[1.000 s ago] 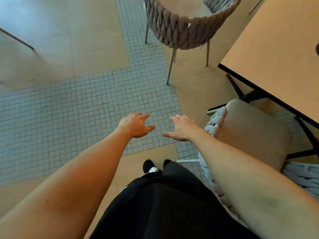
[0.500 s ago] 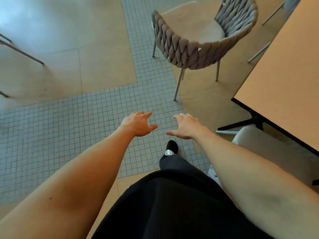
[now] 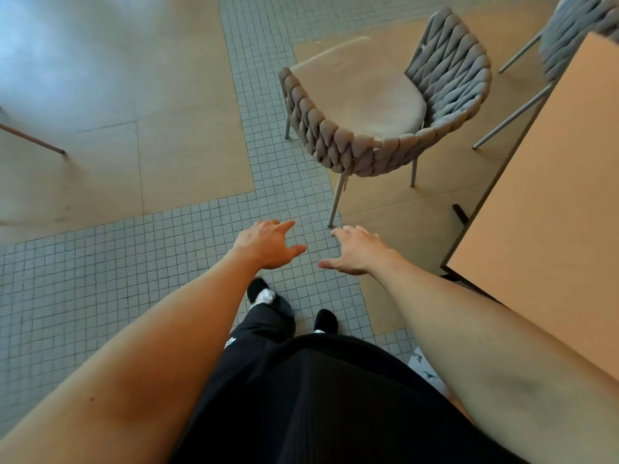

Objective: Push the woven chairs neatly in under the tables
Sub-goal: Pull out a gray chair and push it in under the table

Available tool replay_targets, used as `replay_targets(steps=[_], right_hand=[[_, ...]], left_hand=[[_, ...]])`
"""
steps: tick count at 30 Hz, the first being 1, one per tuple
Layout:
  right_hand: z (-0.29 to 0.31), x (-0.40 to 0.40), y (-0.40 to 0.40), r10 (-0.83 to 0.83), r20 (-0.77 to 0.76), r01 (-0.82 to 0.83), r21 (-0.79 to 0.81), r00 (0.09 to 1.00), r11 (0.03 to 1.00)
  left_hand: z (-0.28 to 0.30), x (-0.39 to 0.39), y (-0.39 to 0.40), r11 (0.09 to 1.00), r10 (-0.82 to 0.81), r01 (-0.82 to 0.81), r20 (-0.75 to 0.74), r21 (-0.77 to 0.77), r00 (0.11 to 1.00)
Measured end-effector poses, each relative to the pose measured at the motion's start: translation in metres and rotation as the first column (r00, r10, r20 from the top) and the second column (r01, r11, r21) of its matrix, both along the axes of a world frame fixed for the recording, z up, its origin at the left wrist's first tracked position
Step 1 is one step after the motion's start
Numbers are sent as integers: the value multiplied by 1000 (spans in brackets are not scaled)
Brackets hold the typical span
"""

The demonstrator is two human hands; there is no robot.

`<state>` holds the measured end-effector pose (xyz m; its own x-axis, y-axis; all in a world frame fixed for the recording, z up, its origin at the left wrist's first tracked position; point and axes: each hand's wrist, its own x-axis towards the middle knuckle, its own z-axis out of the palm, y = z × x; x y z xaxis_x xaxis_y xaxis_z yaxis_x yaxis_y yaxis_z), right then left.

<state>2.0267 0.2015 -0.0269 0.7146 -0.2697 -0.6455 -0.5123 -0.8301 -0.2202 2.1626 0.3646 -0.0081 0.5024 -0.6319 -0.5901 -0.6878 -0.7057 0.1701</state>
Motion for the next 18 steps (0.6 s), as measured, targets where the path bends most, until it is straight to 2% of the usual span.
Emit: replay_targets(steps=[8,18], right_hand=[[-10,84,-38,-56,-20,56,-5,998,998],[-11,188,-77,-230,-14,230,-12,973,973]], left_hand=[[-10,105,-43,994,-105,105,-6,23,994],[-9,238,-108,943,-328,327,10,57,945]])
